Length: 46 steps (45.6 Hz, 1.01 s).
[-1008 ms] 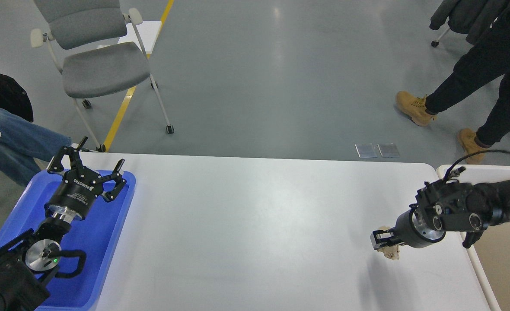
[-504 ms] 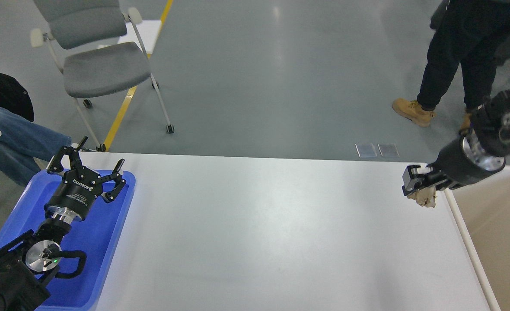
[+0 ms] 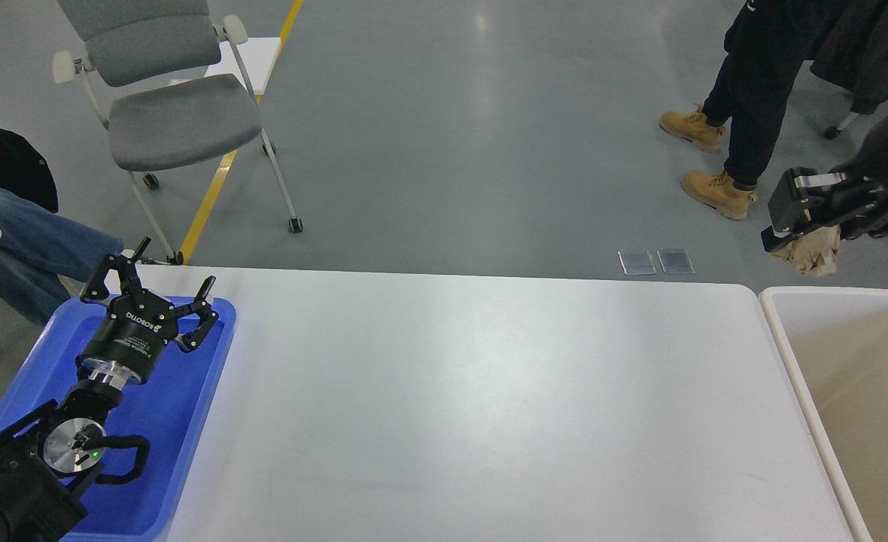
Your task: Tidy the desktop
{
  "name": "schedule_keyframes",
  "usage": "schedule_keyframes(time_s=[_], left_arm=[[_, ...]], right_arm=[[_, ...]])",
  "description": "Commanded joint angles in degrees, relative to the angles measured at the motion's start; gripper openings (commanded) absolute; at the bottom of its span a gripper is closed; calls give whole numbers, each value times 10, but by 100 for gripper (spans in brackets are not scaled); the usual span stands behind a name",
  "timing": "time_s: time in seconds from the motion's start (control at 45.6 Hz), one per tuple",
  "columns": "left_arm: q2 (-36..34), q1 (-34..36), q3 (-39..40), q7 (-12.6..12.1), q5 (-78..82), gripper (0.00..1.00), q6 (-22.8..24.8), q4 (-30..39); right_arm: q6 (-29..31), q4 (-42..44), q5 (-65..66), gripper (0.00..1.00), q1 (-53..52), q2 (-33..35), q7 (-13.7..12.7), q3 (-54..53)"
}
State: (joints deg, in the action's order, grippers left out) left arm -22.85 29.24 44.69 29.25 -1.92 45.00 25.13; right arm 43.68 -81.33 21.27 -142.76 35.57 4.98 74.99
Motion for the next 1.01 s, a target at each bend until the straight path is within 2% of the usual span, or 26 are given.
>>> schedule_keyframes(time_s=[0.0, 0.394, 0.57, 0.789, 0.986], left_arm=[[0, -1, 0, 0, 0, 99, 0, 0], [1, 1, -1, 0, 0, 99, 0, 0], [0, 1, -1, 0, -1, 99, 0, 0], [1, 1, -1, 0, 0, 99, 0, 0], [1, 1, -1, 0, 0, 99, 0, 0]], right_arm=[[13, 50, -11, 0, 4, 22, -2, 7], [13, 319, -10, 0, 221, 154, 1, -20], [13, 462, -10, 0, 382, 193, 1, -111], [13, 654, -11, 0, 646, 177, 1, -296], [3, 809, -11, 0, 826, 79, -1, -438]])
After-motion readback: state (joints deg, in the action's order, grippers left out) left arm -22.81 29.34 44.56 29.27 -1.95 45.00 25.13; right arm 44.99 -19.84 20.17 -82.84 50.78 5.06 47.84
